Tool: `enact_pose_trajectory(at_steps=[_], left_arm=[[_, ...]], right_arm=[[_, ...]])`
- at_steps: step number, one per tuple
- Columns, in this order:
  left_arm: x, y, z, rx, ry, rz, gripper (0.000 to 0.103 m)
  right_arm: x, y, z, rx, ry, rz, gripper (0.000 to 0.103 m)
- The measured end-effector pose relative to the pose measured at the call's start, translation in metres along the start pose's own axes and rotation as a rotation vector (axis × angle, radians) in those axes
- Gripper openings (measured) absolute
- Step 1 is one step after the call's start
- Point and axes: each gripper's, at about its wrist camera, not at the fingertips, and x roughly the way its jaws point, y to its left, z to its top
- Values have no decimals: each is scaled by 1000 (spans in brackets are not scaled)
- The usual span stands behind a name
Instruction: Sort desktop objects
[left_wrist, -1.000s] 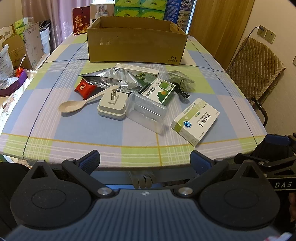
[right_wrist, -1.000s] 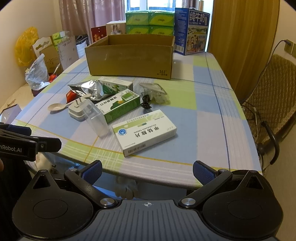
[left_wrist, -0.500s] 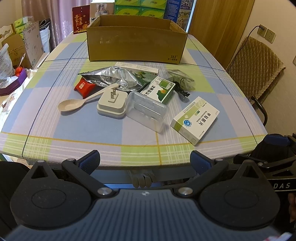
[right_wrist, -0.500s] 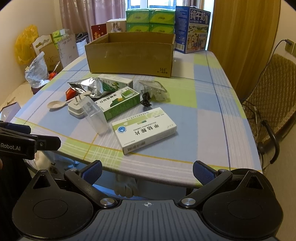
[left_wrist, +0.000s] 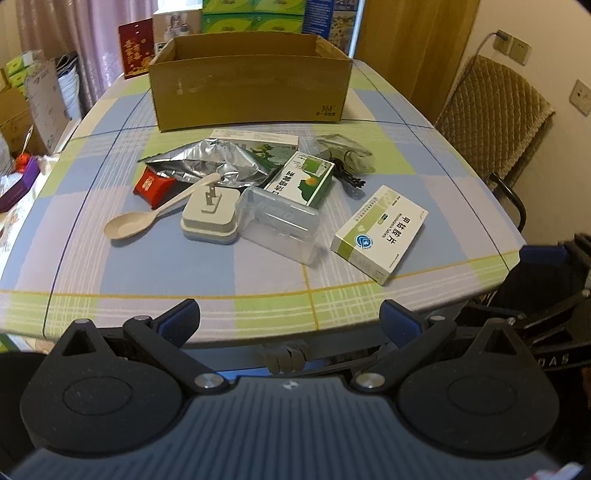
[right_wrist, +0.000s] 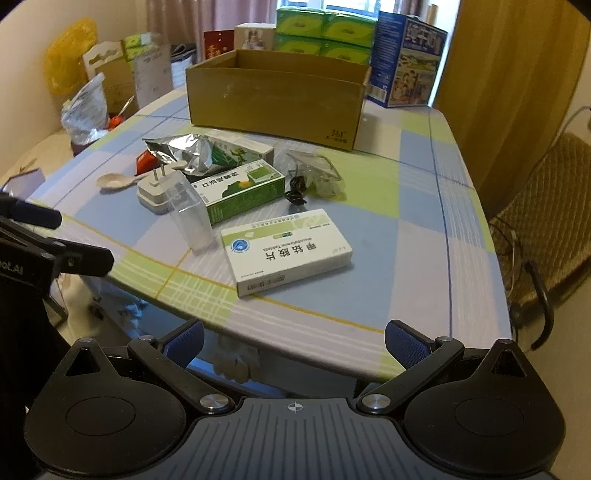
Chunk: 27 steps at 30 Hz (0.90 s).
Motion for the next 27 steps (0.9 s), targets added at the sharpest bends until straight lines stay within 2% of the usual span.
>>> enact_pose_trajectory(at_steps=[3, 6, 9, 13, 22, 25, 27], left_arm=[[0, 1, 5, 55, 1, -13, 102], [-2, 0, 11, 151, -16, -15, 102], [-2, -1, 17, 261, -31, -12, 102], [2, -4, 24, 449, -34, -8, 102], [24, -8, 35, 895, -67, -58, 100], [43, -9, 40, 1007, -20, -97, 93], [55, -11, 39, 1095, -7, -106, 93]], right_arm=[[1, -4, 6, -51, -2, 19, 101], [2, -6, 14, -138, -22, 35, 101], [2, -4, 21, -281, -53, 45, 101], [2, 4, 25, -541, -120, 50, 101], [25, 14, 30, -988, -99, 134, 101], [44, 17, 26, -1135, -74, 146, 101], [57, 18, 24, -1208, -53, 158, 101]])
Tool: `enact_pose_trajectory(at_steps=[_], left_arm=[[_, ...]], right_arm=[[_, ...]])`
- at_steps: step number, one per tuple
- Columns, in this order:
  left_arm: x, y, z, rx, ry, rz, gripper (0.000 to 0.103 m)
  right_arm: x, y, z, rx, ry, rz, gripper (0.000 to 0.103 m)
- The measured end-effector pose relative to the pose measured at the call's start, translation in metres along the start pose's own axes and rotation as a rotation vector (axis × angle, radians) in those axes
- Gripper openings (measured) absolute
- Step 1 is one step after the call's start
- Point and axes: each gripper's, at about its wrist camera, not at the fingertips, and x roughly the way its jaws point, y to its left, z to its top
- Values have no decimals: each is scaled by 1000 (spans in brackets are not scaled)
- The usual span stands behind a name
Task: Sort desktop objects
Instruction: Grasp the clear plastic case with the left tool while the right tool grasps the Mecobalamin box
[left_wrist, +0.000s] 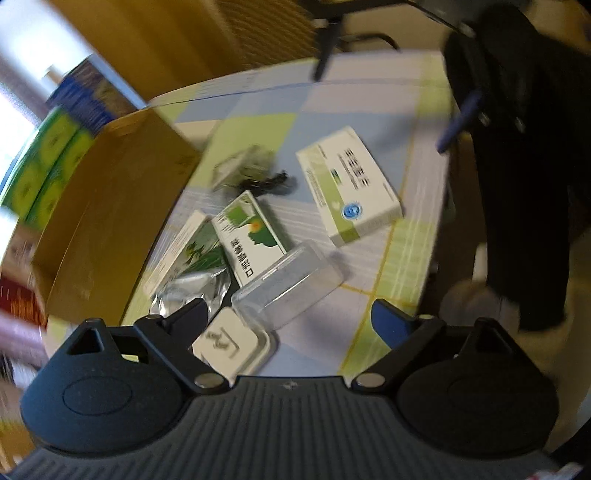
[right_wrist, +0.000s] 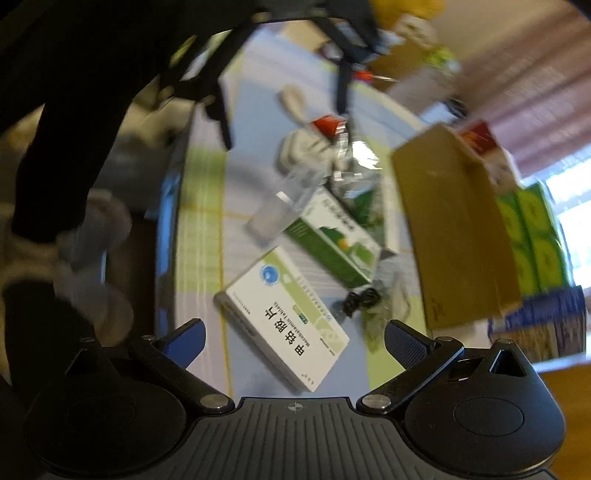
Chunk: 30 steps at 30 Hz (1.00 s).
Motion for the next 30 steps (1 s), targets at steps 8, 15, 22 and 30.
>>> enact_pose_trajectory(at_steps=[8, 15, 22, 30], left_arm=[[36, 0, 1, 227, -4, -89, 87], [58, 14, 2, 229, -7, -176, 68], [68, 26, 1, 148, 20, -240, 47], [61, 31, 7, -152, 84, -289, 36]], right_arm=[[52, -17, 2, -108, 33, 122, 101], [87, -34, 5, -137, 97, 216, 92], [109, -58, 11, -73, 120, 299, 89], [107, -75, 11, 235, 166, 302, 75]])
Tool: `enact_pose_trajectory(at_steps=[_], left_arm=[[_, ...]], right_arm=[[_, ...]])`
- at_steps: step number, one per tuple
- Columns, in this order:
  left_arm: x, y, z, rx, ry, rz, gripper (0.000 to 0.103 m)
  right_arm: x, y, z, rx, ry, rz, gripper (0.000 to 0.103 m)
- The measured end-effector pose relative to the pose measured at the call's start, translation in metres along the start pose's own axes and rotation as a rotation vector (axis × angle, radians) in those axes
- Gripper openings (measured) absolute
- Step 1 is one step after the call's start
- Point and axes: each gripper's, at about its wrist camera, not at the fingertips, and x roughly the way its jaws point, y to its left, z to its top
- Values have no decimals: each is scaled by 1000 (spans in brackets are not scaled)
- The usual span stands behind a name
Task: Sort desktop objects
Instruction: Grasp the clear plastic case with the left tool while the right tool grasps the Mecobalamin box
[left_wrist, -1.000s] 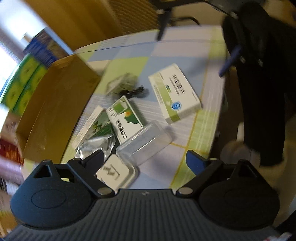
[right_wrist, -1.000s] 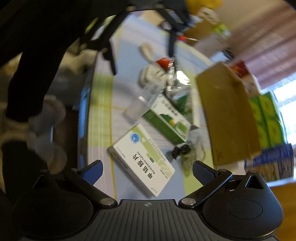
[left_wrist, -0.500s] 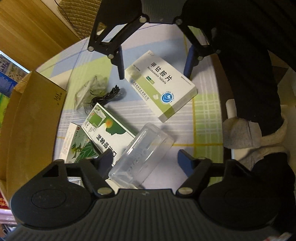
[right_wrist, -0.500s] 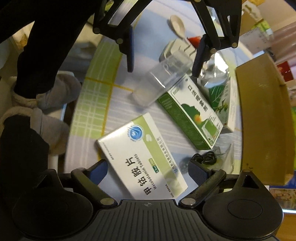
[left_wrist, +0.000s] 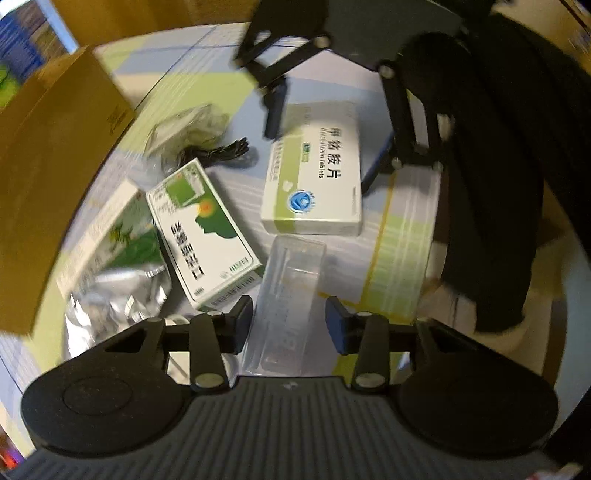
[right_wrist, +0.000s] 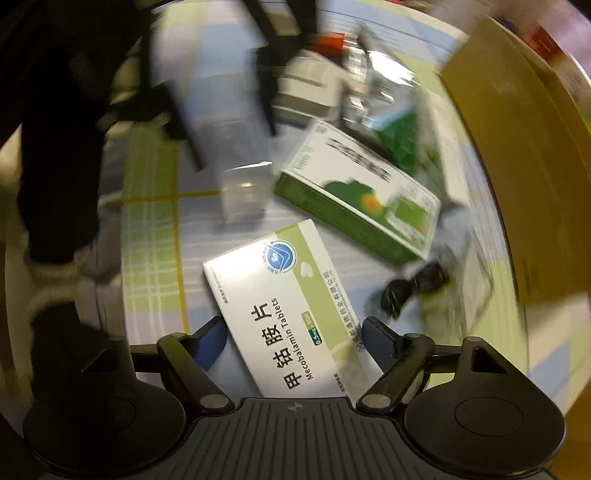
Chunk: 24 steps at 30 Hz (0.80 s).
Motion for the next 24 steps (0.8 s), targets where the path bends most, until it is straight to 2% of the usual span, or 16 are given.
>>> enact_pose_trajectory(at_steps=[2, 5, 8, 10, 13, 15, 17, 20, 22, 24], left_arm=[[0, 0, 0, -106, -2, 5, 36], [-2, 2, -1, -245, -25, -6, 36], [-1, -2, -2, -296, -37, 7, 36], [-1, -4, -3, -311, -44, 10, 36], [-1, -4, -6, -331, -56, 12, 36], [-1, -3, -8, -355, -60, 17, 36], [-2, -2, -10, -382, -68, 20, 36], [-3, 0, -11, -431, -78, 5, 36], [-3, -1, -12, -459, -82, 1, 36], [-2, -1, -12, -478, -79, 11, 36]], right_arm=[[-4, -6, -1, 116, 8, 4, 70], [-9, -16, 0, 284, 7, 33, 70], [-9, -16, -1, 272, -31, 31, 73], [-6, -14, 0, 212, -50, 6, 82], [-2, -8, -6, 89, -64, -6, 85], [10, -12, -6, 62, -44, 3, 85], [19, -21, -5, 105, -25, 21, 85], [22, -35, -7, 253, -6, 74, 80], [21, -36, -9, 300, 17, 72, 74], [21, -36, -12, 359, 31, 60, 73]])
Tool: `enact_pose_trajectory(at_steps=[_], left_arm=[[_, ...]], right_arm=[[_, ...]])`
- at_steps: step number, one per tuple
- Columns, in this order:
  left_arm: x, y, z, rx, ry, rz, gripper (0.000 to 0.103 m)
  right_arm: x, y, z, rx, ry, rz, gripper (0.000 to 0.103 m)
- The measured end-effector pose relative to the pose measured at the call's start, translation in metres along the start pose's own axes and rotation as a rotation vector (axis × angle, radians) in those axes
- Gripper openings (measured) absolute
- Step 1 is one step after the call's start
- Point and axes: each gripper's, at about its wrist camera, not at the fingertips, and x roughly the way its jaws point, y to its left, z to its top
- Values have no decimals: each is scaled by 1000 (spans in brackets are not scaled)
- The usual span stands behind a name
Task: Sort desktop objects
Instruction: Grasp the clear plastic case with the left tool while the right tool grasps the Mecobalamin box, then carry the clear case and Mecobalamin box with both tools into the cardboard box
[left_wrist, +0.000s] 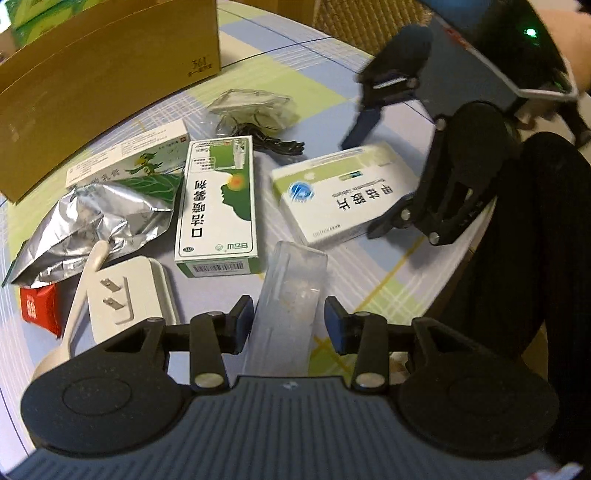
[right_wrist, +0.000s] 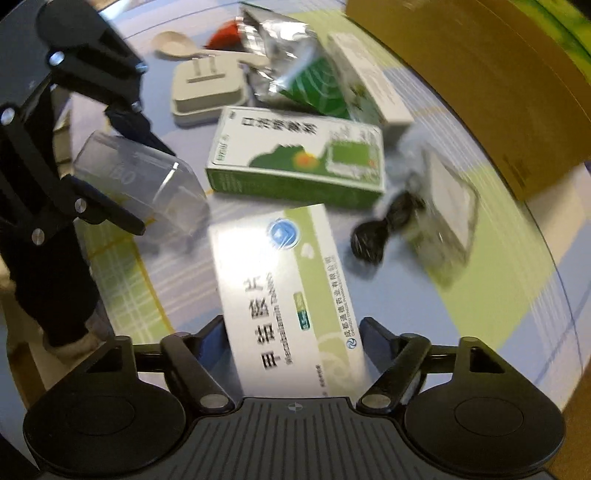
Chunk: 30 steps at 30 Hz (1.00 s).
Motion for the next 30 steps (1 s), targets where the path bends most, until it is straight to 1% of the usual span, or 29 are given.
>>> enact_pose_trajectory(at_steps=[3, 5, 7, 9, 10, 11, 13, 18, 23, 30], left_arm=[[1, 0, -2, -27, -3, 11, 36], [3, 0, -3, -33, -1, 17, 36], [3, 0, -3, -40, 1, 23, 36], [4, 0, -3, -47, 5, 30, 36], [5, -1, -3, -50, 8, 35, 35], [6, 0, -3, -54, 9, 39, 30], [6, 0, -3, -62, 14, 46, 28], [2, -6, -2, -64, 2, 69, 27], [-14, -14, 3, -59, -20, 80, 27], [-41, -21, 13, -56, -49, 106, 27]], right_arm=[[2, 1, -5, 52, -13, 13, 73], [5, 1, -7, 75, -43, 22, 74], [6, -2, -6, 105, -71, 34, 78], [8, -2, -6, 140, -92, 48, 78], [10, -3, -6, 164, -102, 56, 78], [10, -1, -5, 184, -111, 56, 78], [2, 7, -10, 204, -123, 46, 71], [-5, 12, -19, 265, -138, -1, 70], [-32, 12, -35, 335, -189, -53, 70], [-71, 15, -40, 370, -239, -114, 70]])
